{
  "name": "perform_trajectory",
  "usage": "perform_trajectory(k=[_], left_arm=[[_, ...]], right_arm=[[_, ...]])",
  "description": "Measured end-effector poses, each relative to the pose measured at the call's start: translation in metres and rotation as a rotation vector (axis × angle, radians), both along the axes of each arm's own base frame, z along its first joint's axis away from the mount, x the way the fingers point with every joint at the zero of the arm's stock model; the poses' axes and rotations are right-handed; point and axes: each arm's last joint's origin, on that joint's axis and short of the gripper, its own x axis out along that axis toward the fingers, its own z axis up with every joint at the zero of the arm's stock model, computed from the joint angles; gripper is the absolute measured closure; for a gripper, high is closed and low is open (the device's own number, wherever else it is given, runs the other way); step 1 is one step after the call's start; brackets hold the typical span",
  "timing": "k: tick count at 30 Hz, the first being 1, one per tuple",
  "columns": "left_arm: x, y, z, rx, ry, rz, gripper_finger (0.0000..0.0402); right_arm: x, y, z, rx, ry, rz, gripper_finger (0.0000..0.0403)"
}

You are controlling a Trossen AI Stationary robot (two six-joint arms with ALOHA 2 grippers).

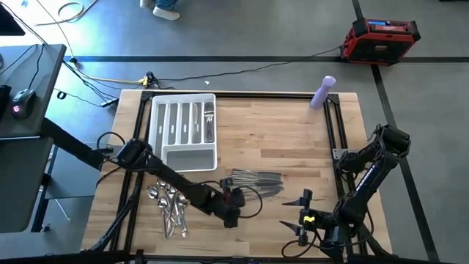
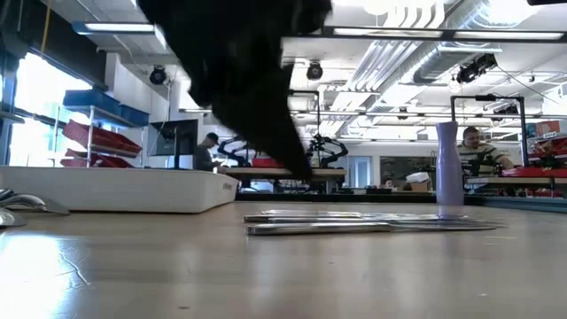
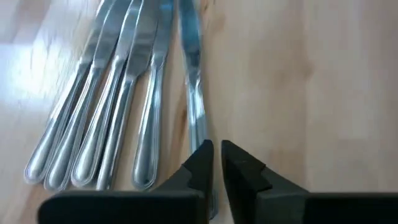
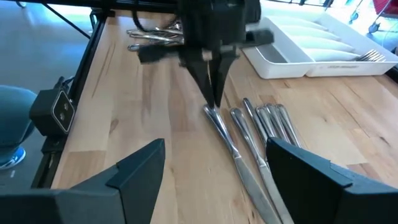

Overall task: Sort silverware
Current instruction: Put the knife in the silverware tray

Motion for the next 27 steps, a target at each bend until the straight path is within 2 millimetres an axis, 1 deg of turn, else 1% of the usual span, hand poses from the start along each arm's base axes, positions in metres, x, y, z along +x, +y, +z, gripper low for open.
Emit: perform_trajectory(k=[2, 5, 8, 11, 14, 16, 20, 27], left_arm=[[-0.002, -0.002, -0.002, 0.02, 0.009, 0.002, 0.0362], [-0.009, -0.001, -0.01, 0.034, 0.014, 0.063, 0.0321], [-0.02, 0.002, -0.027, 0.012, 0.01, 0.104, 0.0276], [-0.028, 0.0, -0.042, -0.035, -0.066, 0.103, 0.0232], [-0.036, -0.001, -0.054, -0.072, -0.146, 0.076, 0.02], [-0.041, 0.001, -0.061, -0.096, -0.178, 0.07, 0.0189], [-0.047, 0.002, -0.067, -0.118, -0.225, 0.068, 0.0189], [-0.046, 0.003, -0.068, -0.115, -0.239, 0.07, 0.0198]], right_arm=[[0.0, 0.0, 0.0, 0.001, 0.0, -0.001, 0.014], [0.0, 0.0, 0.0, 0.003, 0.001, 0.0, 0.014], [0.0, 0.0, 0.0, 0.02, 0.007, 0.0, 0.014], [0.0, 0.0, 0.0, 0.022, 0.009, 0.001, 0.014], [0.0, 0.0, 0.0, 0.024, 0.009, 0.002, 0.014], [0.0, 0.0, 0.0, 0.023, 0.006, 0.0, 0.014], [0.0, 0.001, 0.0, 0.023, 0.002, -0.002, 0.014], [0.0, 0.0, 0.0, 0.024, 0.001, -0.002, 0.014]])
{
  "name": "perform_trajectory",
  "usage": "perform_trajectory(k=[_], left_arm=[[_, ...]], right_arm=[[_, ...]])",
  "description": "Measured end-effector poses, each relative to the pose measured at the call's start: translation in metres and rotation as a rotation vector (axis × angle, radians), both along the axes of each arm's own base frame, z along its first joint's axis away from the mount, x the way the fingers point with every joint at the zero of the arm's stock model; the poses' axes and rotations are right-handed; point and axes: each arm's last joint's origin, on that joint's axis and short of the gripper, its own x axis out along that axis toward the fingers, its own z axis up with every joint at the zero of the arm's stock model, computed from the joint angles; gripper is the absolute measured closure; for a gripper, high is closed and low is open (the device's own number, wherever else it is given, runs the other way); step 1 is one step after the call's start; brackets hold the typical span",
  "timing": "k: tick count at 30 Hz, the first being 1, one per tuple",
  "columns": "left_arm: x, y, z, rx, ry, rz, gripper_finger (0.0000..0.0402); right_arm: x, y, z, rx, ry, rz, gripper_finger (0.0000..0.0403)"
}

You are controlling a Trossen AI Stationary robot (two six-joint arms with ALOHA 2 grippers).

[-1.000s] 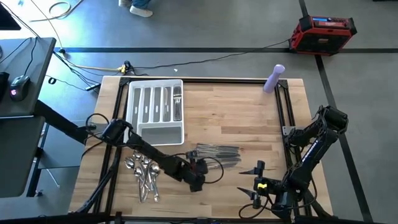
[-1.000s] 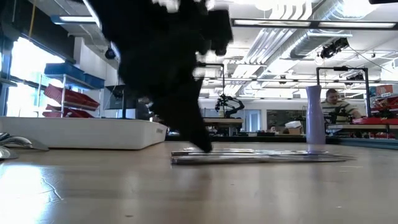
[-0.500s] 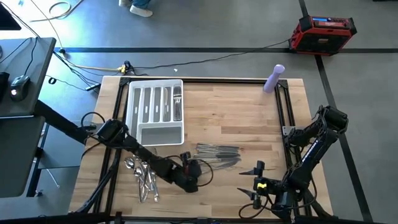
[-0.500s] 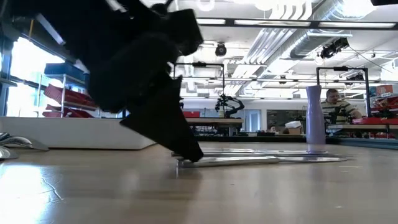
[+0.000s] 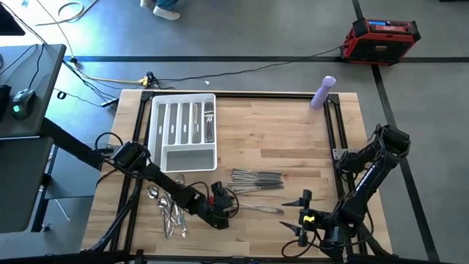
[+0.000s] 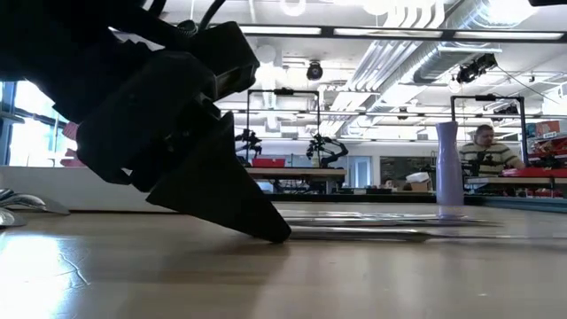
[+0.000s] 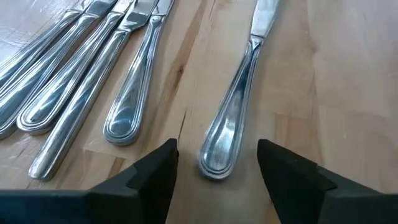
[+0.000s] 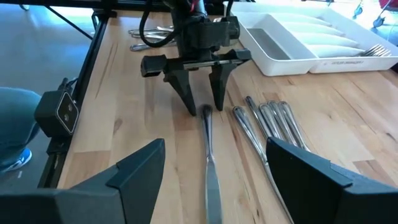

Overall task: Sort silverware
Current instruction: Put the knife in the silverware tray

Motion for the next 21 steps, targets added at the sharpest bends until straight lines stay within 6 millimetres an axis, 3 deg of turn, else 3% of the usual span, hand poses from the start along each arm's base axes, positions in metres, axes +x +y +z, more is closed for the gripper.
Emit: perform_trajectory(k=[8, 13, 17, 21], left_arm=[[0.007, 0.0, -0.006, 0.078, -0.036, -0.091, 0.0199], [0.013, 0.009, -0.01, 0.031, 0.0, -0.134, 0.0213], [0.015, 0.011, -0.02, 0.008, 0.021, -0.148, 0.0265], [0.016, 0.011, -0.025, -0.024, 0.029, -0.143, 0.0343]], right_arm=[[0.0, 0.0, 0.0, 0.0, 0.0, 0.0, 0.014], [0.0, 0.0, 0.0, 0.0, 0.0, 0.001, 0.014], [0.0, 0.0, 0.0, 0.0, 0.0, 0.0, 0.014], [0.0, 0.0, 0.0, 0.004, 0.005, 0.004, 0.014]])
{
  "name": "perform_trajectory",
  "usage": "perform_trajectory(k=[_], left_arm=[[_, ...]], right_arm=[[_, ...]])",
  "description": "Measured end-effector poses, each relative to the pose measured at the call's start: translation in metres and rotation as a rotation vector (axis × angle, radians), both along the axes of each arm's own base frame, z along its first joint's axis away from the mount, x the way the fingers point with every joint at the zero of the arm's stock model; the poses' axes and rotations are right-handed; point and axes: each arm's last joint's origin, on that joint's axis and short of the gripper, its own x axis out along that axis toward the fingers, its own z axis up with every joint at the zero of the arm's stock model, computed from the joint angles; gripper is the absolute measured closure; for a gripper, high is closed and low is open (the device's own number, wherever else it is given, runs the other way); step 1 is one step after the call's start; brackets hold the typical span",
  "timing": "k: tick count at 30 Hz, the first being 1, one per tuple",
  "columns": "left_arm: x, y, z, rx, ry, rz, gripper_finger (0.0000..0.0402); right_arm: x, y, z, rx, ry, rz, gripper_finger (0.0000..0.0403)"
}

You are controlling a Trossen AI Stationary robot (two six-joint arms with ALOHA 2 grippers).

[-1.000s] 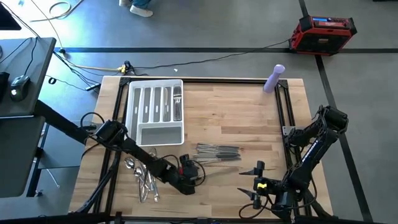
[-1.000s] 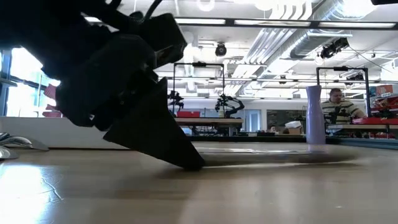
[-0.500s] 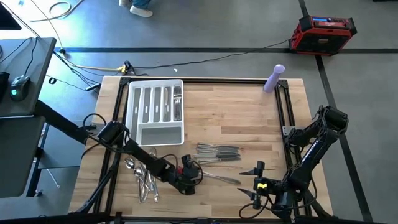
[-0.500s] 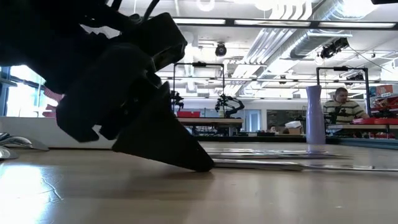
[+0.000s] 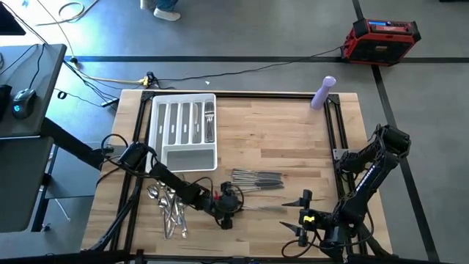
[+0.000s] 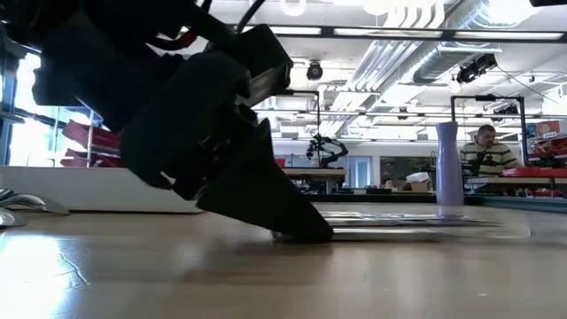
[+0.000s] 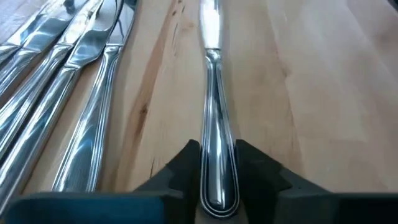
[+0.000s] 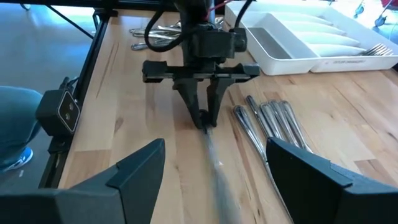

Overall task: Sort silverware
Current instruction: Put the knife in the silverware tray

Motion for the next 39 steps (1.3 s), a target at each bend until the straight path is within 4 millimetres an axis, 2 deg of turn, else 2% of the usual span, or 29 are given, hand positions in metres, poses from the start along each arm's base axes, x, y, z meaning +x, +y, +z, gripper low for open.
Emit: perform_trajectory(k=[1, 7, 10, 15, 19, 22, 28, 32, 39], left_arm=[[0.0, 0.0, 0.0, -0.006, 0.0, -0.002, 0.0353], [0.005, -0.003, 0.004, -0.021, -0.015, -0.008, 0.0355], [0.01, -0.006, 0.01, -0.02, -0.028, -0.031, 0.04], [0.01, -0.006, 0.023, 0.026, -0.043, -0.028, 0.0396], [0.008, -0.004, 0.027, 0.054, -0.03, -0.007, 0.0397], [0.007, -0.004, 0.027, 0.059, -0.03, 0.0, 0.0399], [0.004, -0.002, 0.025, 0.052, 0.018, 0.054, 0.04], [0.0, -0.005, 0.022, 0.072, 0.034, 0.056, 0.0401], [-0.007, -0.001, 0.015, 0.07, 0.037, 0.074, 0.0401]], right_arm=[[0.0, 0.0, 0.0, 0.0, 0.001, 0.0, 0.014], [0.0, 0.0, 0.0, 0.003, 0.004, 0.003, 0.014], [0.0, 0.0, 0.0, 0.004, 0.007, 0.005, 0.014], [0.0, 0.0, -0.001, -0.006, 0.009, 0.01, 0.014], [0.002, 0.002, -0.009, -0.082, 0.031, 0.031, 0.014], [0.015, -0.002, -0.021, -0.075, 0.132, 0.055, 0.014], [0.051, -0.022, -0.057, -0.062, 0.4, 0.101, 0.014], [0.066, -0.031, -0.055, -0.017, 0.444, 0.204, 0.014], [0.072, -0.058, -0.064, 0.104, 0.685, 0.174, 0.014]])
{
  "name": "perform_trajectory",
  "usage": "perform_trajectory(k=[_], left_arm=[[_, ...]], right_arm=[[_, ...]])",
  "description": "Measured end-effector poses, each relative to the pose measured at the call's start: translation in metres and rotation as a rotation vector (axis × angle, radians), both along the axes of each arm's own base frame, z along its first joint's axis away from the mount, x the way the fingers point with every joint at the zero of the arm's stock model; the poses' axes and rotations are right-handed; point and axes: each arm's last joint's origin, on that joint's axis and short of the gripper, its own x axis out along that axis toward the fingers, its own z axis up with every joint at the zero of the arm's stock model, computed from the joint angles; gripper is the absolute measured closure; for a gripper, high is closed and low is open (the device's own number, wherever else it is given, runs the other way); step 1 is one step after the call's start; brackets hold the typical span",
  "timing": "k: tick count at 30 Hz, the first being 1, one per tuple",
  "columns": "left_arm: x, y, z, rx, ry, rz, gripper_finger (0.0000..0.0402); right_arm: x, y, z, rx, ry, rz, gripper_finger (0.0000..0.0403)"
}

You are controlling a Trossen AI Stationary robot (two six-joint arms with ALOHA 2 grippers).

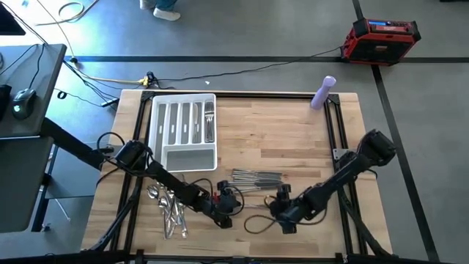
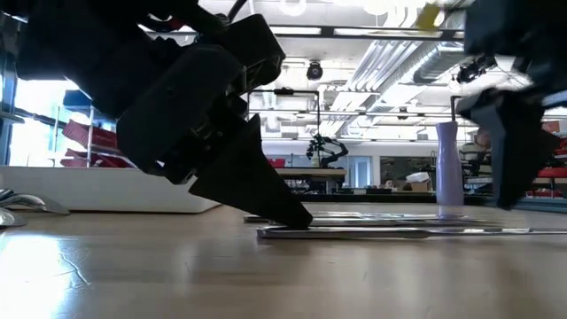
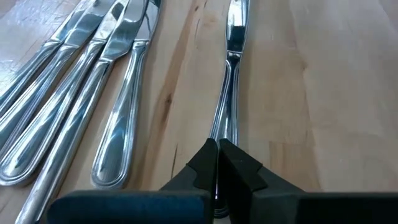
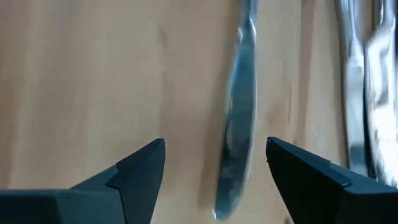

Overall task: Sort silverware
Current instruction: Put the knife in the silverware tray

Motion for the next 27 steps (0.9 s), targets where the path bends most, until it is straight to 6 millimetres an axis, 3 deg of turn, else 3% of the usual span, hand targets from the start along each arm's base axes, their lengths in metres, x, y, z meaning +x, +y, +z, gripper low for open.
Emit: perform_trajectory(k=[8, 13, 18, 22, 27], left_arm=[[-0.001, 0.002, -0.001, -0.001, -0.008, -0.008, 0.0401], [-0.001, 0.002, -0.001, 0.011, -0.006, -0.018, 0.0401], [-0.001, 0.002, -0.001, 0.01, -0.006, -0.018, 0.0401], [0.0, 0.002, -0.001, 0.011, -0.007, -0.016, 0.0401], [0.0, 0.003, -0.001, 0.004, -0.009, -0.009, 0.0401]], right_arm=[[0.008, -0.03, -0.004, 0.05, 0.163, -0.141, 0.014], [0.012, -0.033, -0.006, 0.119, 0.191, -0.146, 0.014], [0.015, -0.03, -0.02, 0.094, 0.217, -0.176, 0.0146], [0.013, -0.026, -0.028, 0.054, 0.217, -0.178, 0.0183], [0.01, -0.02, -0.029, 0.007, 0.18, -0.182, 0.0274]])
